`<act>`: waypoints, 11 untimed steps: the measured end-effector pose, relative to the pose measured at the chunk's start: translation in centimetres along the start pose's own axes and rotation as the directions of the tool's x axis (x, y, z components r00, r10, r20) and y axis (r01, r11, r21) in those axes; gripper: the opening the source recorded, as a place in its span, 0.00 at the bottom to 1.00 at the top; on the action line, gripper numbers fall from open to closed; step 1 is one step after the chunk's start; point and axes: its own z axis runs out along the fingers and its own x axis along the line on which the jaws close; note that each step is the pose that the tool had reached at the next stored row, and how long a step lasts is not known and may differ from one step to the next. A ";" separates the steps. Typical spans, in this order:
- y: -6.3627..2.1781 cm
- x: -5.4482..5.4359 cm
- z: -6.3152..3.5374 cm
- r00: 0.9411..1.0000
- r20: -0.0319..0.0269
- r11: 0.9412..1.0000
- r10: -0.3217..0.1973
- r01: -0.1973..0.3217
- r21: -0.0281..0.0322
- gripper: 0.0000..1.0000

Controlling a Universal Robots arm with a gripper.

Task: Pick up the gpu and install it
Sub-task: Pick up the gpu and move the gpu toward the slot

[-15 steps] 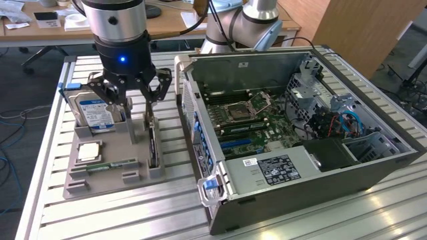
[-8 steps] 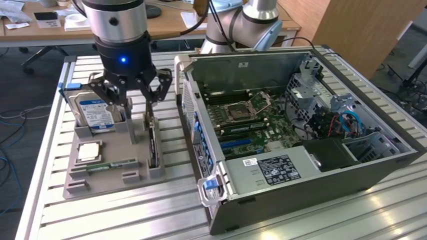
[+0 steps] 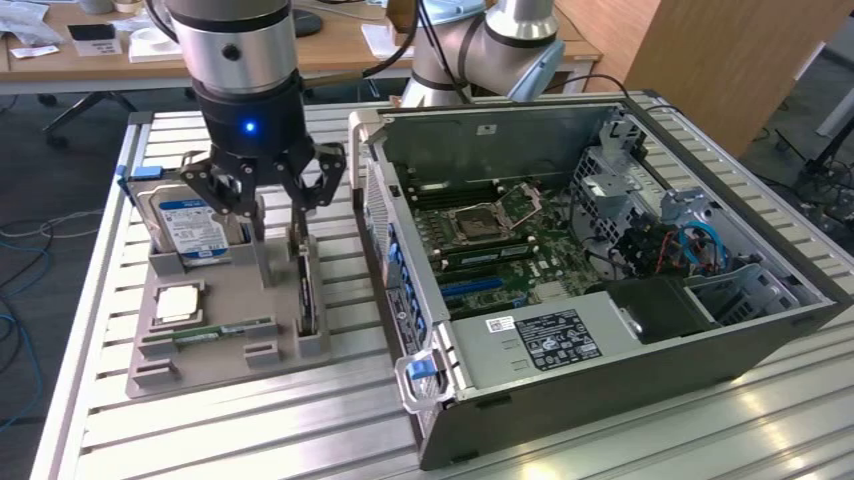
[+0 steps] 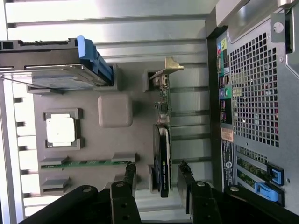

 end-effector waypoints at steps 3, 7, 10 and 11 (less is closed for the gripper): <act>-0.02 0.0 0.48 1.000 0.000 1.000 0.000 0.000 0.000 0.49; -0.04 0.0 0.97 1.000 0.000 1.000 0.000 0.000 0.000 0.49; -0.04 0.0 1.05 1.000 0.000 1.000 0.000 0.000 0.000 0.49; -0.04 0.0 1.05 1.000 0.000 1.000 0.000 0.000 0.000 0.49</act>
